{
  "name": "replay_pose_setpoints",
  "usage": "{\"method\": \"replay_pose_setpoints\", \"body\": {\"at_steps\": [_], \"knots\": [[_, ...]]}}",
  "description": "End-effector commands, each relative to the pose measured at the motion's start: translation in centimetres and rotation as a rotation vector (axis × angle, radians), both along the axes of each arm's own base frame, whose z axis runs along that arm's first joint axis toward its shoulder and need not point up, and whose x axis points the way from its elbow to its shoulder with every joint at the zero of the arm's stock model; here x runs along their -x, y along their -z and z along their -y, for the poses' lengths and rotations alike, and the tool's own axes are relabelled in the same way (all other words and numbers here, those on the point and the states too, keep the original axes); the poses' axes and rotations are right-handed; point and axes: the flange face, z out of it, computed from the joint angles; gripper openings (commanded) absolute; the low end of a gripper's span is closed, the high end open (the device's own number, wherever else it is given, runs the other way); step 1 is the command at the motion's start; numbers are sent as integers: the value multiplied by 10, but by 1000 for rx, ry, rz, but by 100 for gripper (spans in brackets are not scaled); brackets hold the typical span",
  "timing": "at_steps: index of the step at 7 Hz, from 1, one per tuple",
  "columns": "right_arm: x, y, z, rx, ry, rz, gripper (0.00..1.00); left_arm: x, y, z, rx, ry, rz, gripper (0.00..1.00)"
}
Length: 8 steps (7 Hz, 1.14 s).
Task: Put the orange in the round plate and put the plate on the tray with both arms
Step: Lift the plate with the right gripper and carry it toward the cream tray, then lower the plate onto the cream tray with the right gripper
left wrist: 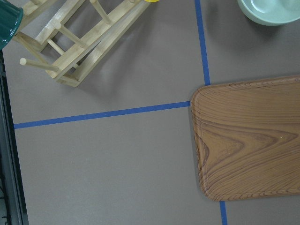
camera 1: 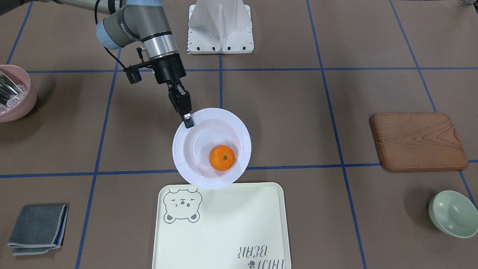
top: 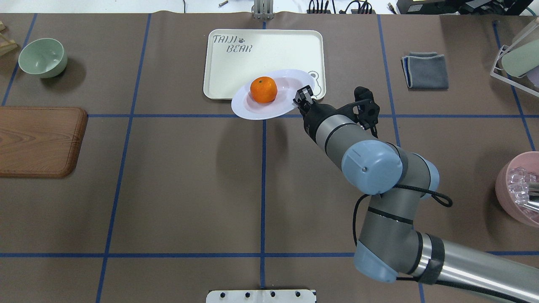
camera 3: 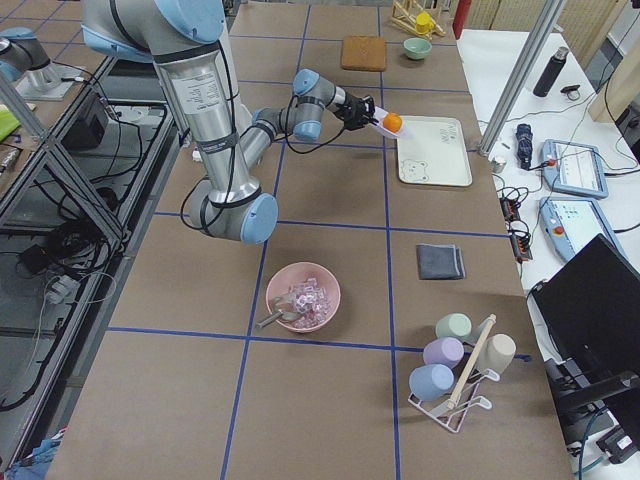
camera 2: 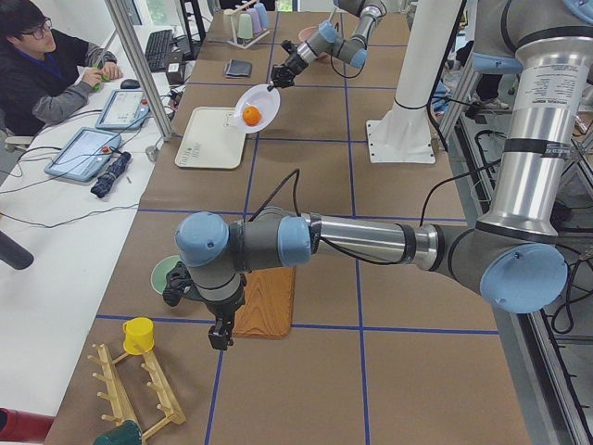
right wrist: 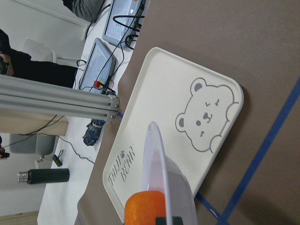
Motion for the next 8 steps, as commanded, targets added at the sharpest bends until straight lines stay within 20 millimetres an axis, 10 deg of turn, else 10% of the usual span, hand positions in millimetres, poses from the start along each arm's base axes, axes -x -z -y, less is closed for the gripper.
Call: {"method": "replay_pose_setpoints", "body": {"at_steps": [1, 4, 8], "knots": [[30, 11, 92, 94, -117, 8, 0, 0, 0, 0, -1, 0, 0, 99], [71, 24, 163, 198, -204, 11, 0, 0, 0, 0, 1, 0, 0, 99], [112, 16, 170, 221, -224, -48, 0, 0, -1, 0, 1, -1, -1, 99]]}}
